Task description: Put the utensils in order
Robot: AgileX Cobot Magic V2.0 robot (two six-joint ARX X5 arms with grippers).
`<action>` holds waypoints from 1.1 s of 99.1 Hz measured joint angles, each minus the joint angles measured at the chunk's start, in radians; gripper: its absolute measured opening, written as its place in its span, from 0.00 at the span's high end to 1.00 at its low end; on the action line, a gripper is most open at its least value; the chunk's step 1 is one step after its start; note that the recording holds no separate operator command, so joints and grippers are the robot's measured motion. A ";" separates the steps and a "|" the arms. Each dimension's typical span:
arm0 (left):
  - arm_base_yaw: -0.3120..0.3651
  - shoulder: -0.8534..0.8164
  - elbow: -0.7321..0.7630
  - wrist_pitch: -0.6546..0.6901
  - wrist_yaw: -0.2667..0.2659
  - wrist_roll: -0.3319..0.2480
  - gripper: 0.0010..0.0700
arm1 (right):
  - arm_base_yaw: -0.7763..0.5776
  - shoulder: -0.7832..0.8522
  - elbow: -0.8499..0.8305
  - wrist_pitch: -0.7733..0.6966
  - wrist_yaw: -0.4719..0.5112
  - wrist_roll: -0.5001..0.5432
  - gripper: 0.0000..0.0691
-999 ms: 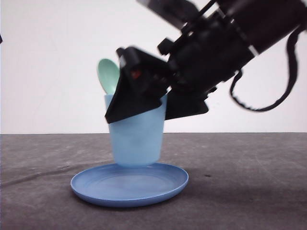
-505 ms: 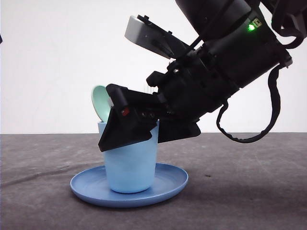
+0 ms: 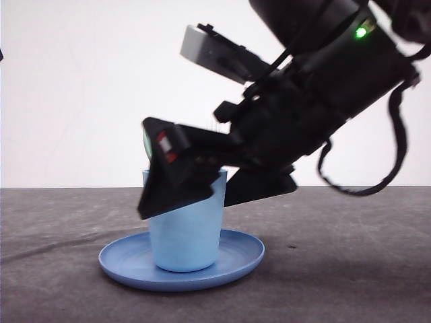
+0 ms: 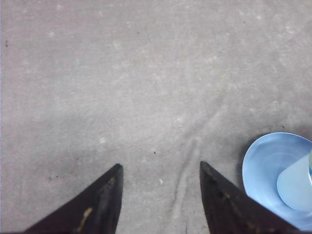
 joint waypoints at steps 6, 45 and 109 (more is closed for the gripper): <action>0.000 0.000 0.000 0.000 0.000 0.000 0.58 | -0.023 -0.052 0.000 -0.093 -0.002 0.002 0.02; 0.000 0.000 0.000 0.000 0.000 0.000 0.58 | -0.270 -0.407 0.097 -0.760 -0.019 0.005 0.02; 0.000 0.000 0.000 -0.002 -0.001 0.000 0.58 | -0.789 -0.542 0.270 -1.136 0.053 0.008 0.02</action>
